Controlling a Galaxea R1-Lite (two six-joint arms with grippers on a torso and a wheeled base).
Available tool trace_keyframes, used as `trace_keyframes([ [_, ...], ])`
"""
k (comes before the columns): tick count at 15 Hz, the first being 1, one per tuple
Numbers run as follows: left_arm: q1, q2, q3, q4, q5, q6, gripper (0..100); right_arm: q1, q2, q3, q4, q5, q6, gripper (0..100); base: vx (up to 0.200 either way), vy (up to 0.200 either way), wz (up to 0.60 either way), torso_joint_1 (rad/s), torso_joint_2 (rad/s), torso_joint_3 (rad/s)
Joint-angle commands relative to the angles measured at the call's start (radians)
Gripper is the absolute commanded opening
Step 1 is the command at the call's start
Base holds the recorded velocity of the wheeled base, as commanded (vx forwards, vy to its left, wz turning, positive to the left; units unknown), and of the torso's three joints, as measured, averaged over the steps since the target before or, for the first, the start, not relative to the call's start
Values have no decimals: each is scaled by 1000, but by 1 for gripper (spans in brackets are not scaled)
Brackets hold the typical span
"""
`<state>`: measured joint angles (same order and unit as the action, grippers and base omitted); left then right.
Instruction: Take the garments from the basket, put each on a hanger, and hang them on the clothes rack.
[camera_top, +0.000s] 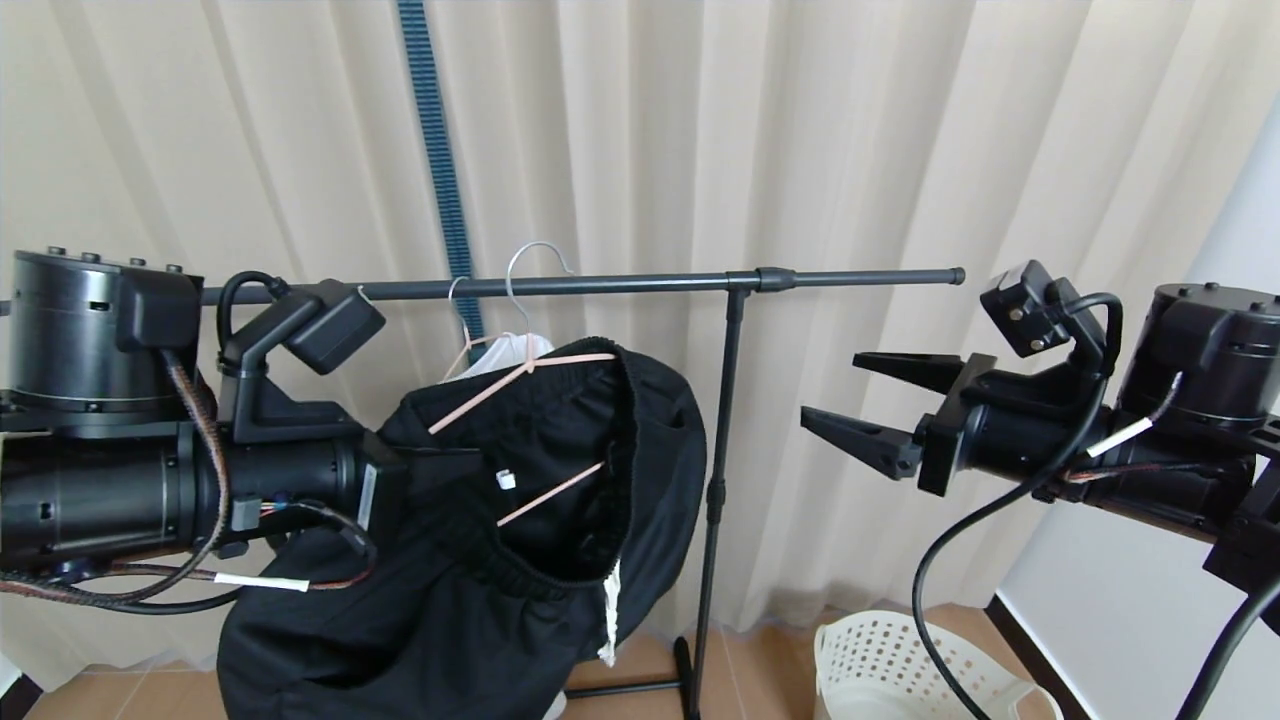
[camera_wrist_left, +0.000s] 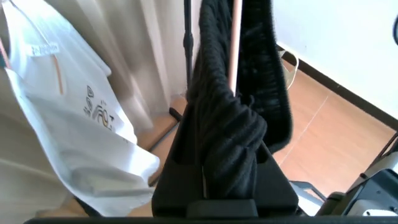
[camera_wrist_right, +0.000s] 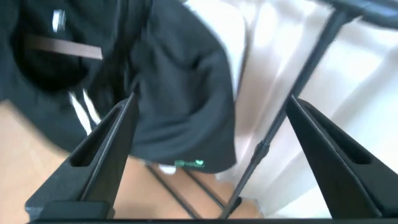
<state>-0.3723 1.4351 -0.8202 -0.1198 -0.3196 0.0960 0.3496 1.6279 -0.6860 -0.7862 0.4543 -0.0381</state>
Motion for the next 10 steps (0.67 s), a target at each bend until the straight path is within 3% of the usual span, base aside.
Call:
trace_keyframes([
  [1, -31, 74, -25, -1, 34, -38, 0, 26, -6, -37, 12, -23, 23, 100, 0, 0, 0, 0, 0, 0],
  [4, -66, 151, -105, -1, 111, -133, 0, 26, 15, -49, 5, -29, 35, 100, 0, 0, 0, 0, 0, 0],
  [10, -83, 234, -157, -27, 129, -163, 0, 26, 49, -55, 2, -43, 35, 100, 0, 0, 0, 0, 0, 0],
])
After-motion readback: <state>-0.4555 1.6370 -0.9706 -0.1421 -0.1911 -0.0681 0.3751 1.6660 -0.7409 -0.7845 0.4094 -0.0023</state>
